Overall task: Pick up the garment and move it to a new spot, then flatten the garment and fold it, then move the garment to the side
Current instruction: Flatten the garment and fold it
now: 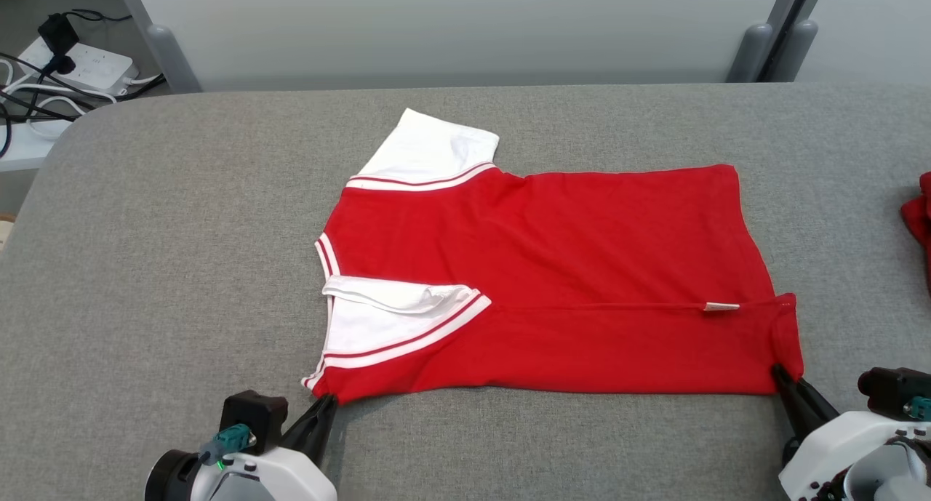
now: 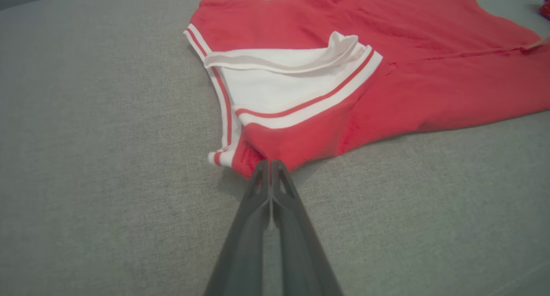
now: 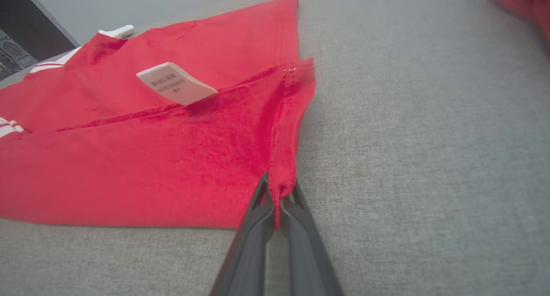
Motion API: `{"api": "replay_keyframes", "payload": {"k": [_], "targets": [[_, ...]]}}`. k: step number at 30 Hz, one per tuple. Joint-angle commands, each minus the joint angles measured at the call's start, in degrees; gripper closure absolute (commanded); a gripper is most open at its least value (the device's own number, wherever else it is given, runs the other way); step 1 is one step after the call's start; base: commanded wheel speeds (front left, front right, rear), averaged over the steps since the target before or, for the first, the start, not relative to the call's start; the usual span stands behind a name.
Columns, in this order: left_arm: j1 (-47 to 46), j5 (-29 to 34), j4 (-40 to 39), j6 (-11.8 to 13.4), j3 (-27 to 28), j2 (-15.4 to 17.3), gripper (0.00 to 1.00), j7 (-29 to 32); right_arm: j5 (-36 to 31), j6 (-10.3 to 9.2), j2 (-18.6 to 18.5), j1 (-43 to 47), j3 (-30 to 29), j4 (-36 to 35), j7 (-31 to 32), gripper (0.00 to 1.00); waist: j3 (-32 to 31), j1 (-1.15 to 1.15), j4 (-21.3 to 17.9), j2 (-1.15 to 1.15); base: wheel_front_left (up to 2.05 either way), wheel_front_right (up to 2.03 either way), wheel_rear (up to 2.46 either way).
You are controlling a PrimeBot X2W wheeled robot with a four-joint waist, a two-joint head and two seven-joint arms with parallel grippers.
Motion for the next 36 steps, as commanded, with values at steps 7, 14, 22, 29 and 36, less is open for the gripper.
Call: {"api": "replay_keyframes", "payload": {"k": [7, 14, 22, 29, 36], "targets": [[2.1, -0.7, -6.6, 2.1, 2.1, 3.1, 1.00, 2.7, 1.3, 0.22, -3.3, 2.6, 0.9, -3.5, 1.1, 1.00, 0.1, 0.00, 0.3, 0.00, 0.00, 0.00, 0.00], [5.0, -1.1, -11.3, 3.9, 2.6, 5.4, 1.00, 6.4, 2.9, 0.22, -4.9, 5.3, 0.7, -6.4, 2.6, 1.00, -0.1, 0.00, 1.2, 0.00, 0.00, 0.00, 0.00], [8.5, -1.6, -14.6, 5.8, 2.8, 7.0, 1.00, 9.4, 4.5, 0.22, -7.1, 9.3, -1.0, -10.8, 5.2, 1.00, -0.4, 0.00, 1.5, 0.00, 0.00, 0.00, 0.00], [8.2, -2.2, -13.1, 5.9, 1.9, 6.0, 1.00, 10.4, 3.4, 0.22, -6.8, 10.4, -2.4, -12.2, 7.3, 0.98, -0.5, 0.00, 1.2, 0.00, 0.00, 0.00, 0.00], [6.8, -2.7, -9.6, 5.7, 1.1, 4.4, 0.19, 9.9, 1.6, 0.22, -5.6, 10.8, -3.6, -12.5, 8.2, 0.00, -0.9, 0.00, 0.9, 0.00, 0.00, 0.00, 0.00]]}}
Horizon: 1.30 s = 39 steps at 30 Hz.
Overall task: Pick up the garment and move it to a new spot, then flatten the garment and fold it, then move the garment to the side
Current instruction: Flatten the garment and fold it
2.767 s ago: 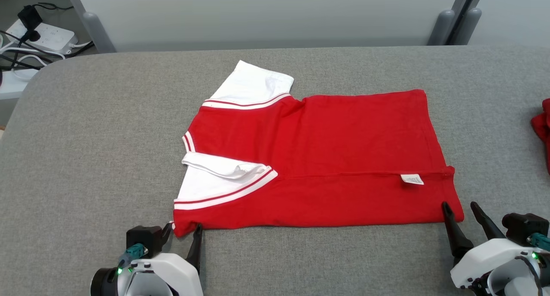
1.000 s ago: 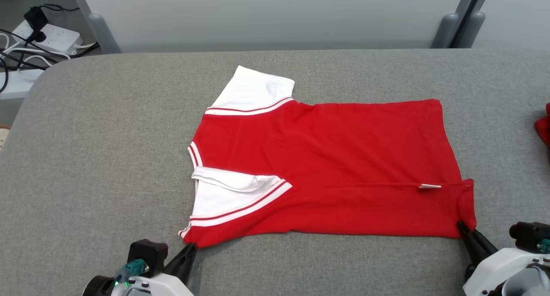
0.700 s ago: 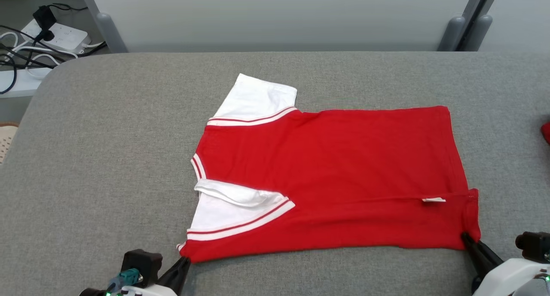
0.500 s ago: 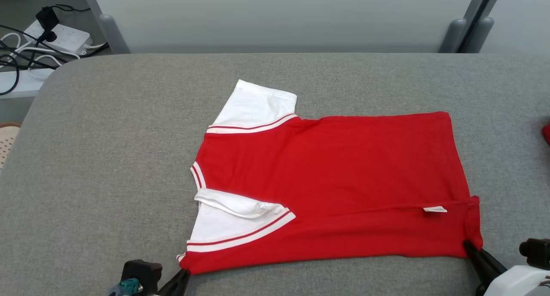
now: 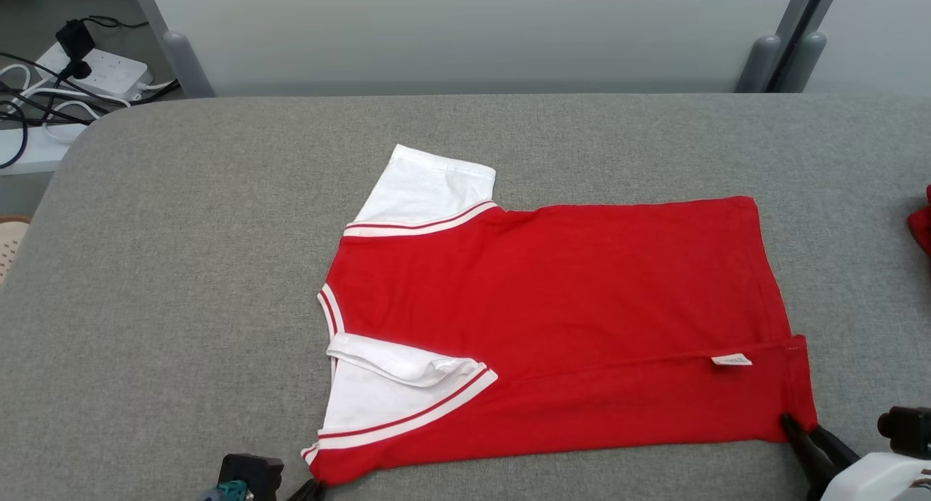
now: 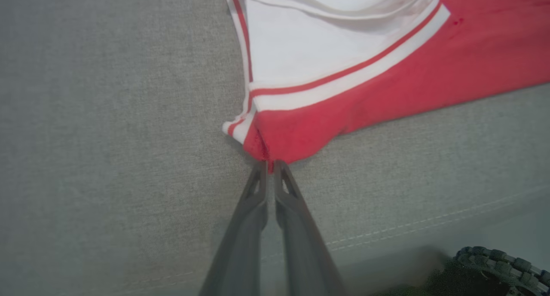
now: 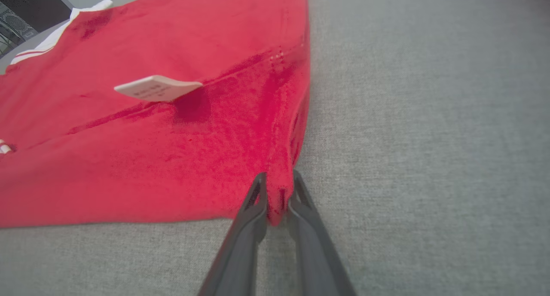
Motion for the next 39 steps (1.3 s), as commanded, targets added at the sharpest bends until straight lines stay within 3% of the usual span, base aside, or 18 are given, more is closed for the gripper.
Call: {"api": "replay_keyframes", "payload": {"k": [1, 13, 21, 30, 39], "targets": [[-3.3, -0.4, -0.7, 0.0, 2.0, 0.3, 0.00, -0.5, -1.1, 0.22, -1.6, 0.6, -0.1, -1.1, -0.4, 0.00, -0.1, 0.00, -0.1, 0.00, 0.00, 0.00, 0.00], [-4.8, 1.2, -0.4, 3.3, 5.9, -0.6, 0.00, -8.5, -9.6, 0.22, 0.3, -0.6, -6.5, -2.6, -6.9, 0.00, -0.5, 0.00, -0.5, 0.00, 0.00, 0.00, 0.00], [-7.9, 0.3, 0.0, 5.2, 10.6, -5.2, 0.00, -20.5, -17.8, 0.22, 5.1, -2.3, -11.2, -7.7, -9.6, 0.00, -1.2, 0.00, -0.7, 0.00, 0.00, 0.00, 0.00], [-10.7, 1.1, 3.3, 4.0, 11.0, -8.7, 0.00, -31.0, -24.4, 0.22, 11.5, -1.5, -15.9, -15.1, -9.8, 0.00, -2.9, 0.00, -1.4, 0.00, 0.00, 0.00, 0.00], [-11.9, 2.7, 7.3, 1.4, 9.6, -8.8, 0.00, -33.3, -27.4, 0.22, 14.0, 0.1, -15.4, -18.5, -9.8, 0.00, -3.8, 0.00, -2.0, 0.00, 0.00, 0.00, 0.00]]}}
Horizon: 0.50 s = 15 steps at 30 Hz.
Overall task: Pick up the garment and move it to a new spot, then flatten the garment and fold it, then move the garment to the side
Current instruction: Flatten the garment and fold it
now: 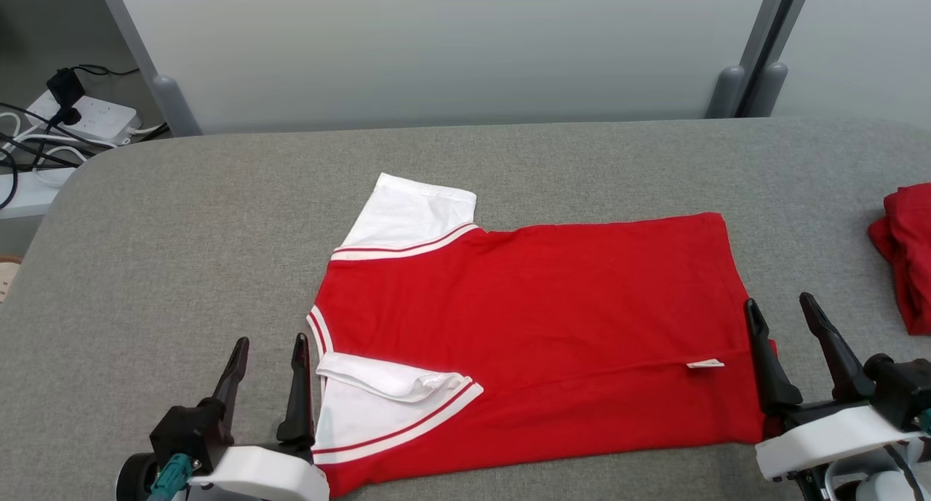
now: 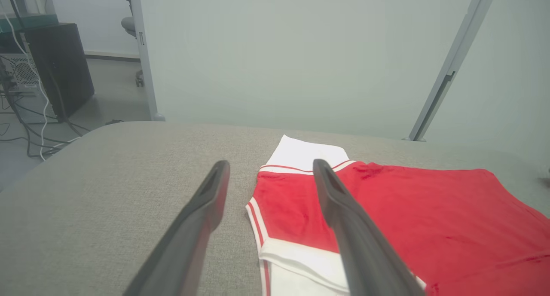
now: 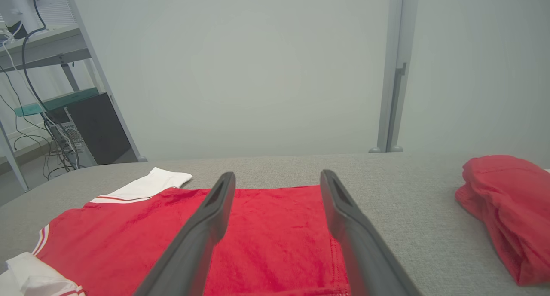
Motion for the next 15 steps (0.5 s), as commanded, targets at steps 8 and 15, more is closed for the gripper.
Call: {"api": "replay_keyframes", "payload": {"k": [8, 15], "targets": [[-4.4, 0.8, 0.0, -1.1, 1.7, 0.4, 0.00, -1.2, -1.0, 0.23, -0.4, 0.4, 1.1, -2.6, -0.7, 0.00, 0.0, 0.00, 0.0, 0.00, 0.00, 0.00, 0.00], [-5.9, 1.0, 0.7, -1.8, 1.7, 0.1, 0.00, -1.5, -0.7, 0.23, -0.7, 0.7, 1.6, -2.7, -0.8, 0.00, 0.7, 0.00, -0.1, 0.00, 0.00, 0.00, 0.00]]}}
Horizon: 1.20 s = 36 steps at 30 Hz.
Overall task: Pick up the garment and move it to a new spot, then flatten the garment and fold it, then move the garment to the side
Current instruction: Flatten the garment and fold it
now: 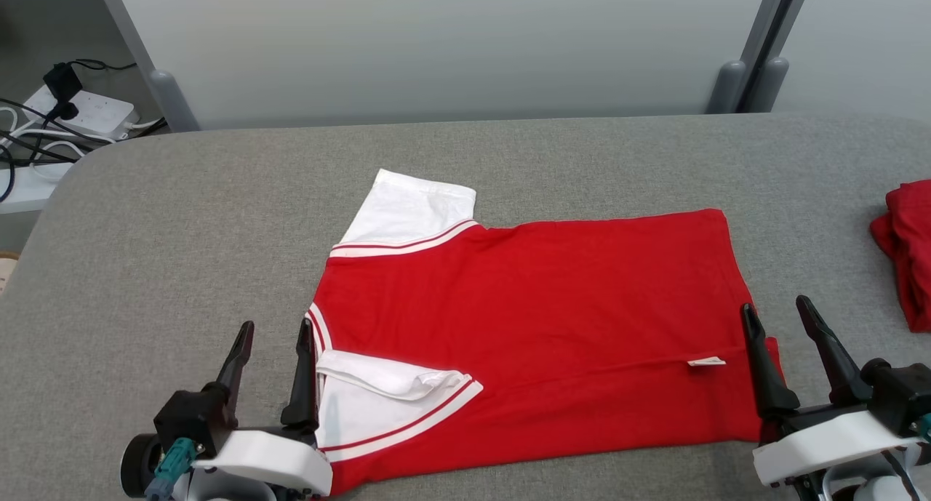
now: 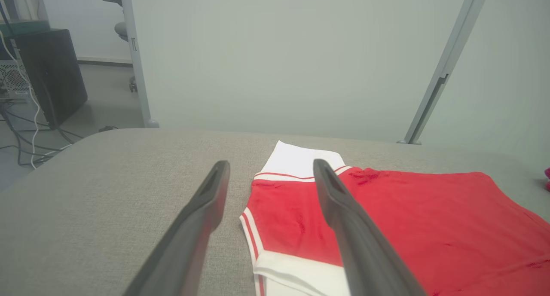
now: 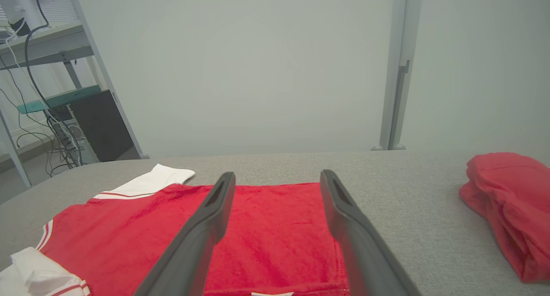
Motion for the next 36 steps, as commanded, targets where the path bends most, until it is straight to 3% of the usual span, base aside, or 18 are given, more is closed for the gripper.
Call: {"api": "replay_keyframes", "payload": {"k": [1, 10, 20, 36], "targets": [[-4.7, 0.5, -0.9, -0.5, 1.9, 0.5, 0.00, -0.5, -0.3, 0.23, -1.0, -0.2, 1.7, -1.5, -0.8, 0.00, 0.4, 0.00, 0.0, 0.00, 0.00, 0.00, 0.00], [-11.7, 0.3, 1.7, -2.2, 1.1, 0.7, 0.00, 1.6, 0.5, 0.23, -1.6, -1.2, 2.6, -1.7, -0.8, 0.00, 2.4, 0.00, -1.0, 0.00, 0.00, 0.00, 0.00], [-23.3, -1.4, 9.9, -5.0, 0.0, -0.5, 0.00, 6.9, 0.9, 0.23, -2.9, -2.8, 3.4, -2.0, -0.8, 0.00, 6.7, 0.00, -2.8, 0.00, 0.00, 0.00, 0.00], [-45.5, -1.2, 29.6, -9.0, -2.2, -1.6, 0.00, 13.5, 1.2, 0.23, -4.0, -6.2, 3.6, -3.8, -0.8, 0.00, 15.0, 0.00, -5.3, 0.00, 0.00, 0.00, 0.00]]}}
